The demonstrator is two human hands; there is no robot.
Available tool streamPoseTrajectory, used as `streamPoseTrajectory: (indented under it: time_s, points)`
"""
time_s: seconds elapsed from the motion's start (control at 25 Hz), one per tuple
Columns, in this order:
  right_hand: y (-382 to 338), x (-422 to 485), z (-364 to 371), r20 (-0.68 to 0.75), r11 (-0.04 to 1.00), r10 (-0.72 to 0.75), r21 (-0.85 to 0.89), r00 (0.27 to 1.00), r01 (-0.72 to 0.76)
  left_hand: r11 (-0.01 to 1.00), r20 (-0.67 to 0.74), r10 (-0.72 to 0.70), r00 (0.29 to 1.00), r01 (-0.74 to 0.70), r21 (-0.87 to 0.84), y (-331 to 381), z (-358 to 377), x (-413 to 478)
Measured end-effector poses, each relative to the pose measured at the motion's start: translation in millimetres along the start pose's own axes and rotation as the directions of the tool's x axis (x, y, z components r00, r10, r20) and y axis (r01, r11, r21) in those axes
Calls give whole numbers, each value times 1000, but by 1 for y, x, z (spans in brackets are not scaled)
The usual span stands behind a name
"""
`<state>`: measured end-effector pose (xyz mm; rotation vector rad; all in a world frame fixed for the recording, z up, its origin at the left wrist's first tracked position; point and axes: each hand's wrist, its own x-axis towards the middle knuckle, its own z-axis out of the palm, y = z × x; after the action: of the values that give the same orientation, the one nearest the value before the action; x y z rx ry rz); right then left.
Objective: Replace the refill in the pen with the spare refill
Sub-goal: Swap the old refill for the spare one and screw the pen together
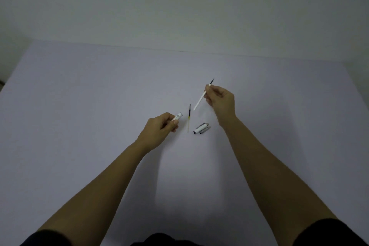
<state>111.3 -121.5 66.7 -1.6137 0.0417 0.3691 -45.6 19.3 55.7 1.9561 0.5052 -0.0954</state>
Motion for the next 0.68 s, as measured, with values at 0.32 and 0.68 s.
streamPoseTrajectory:
  time_s: [0.32, 0.68]
  points:
    - [53, 37, 17, -10, 754, 13, -656, 1000, -16, 1000, -77, -21, 997, 21, 9, -4, -18, 28]
    - [66, 46, 26, 2, 690, -6, -724, 1000, 6, 1000, -70, -5, 998, 5, 1, -1, -14, 47]
